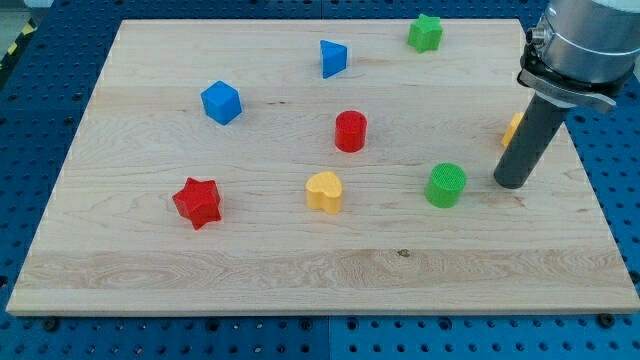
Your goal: Slide the green circle towards up
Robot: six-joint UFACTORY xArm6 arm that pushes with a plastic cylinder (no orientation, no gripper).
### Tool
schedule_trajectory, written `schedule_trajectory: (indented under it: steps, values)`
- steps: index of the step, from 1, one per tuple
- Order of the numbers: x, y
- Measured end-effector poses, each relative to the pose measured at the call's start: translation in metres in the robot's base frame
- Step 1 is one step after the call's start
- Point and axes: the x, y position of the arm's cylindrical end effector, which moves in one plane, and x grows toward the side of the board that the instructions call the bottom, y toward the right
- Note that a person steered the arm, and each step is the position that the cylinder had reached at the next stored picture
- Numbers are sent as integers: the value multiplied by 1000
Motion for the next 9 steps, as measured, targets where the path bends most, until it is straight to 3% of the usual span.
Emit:
schedule_trajectory:
  steps: [3, 5, 7, 9]
  values:
    - [30, -1]
    - [57, -52]
    - [54, -87]
    - [36, -71]
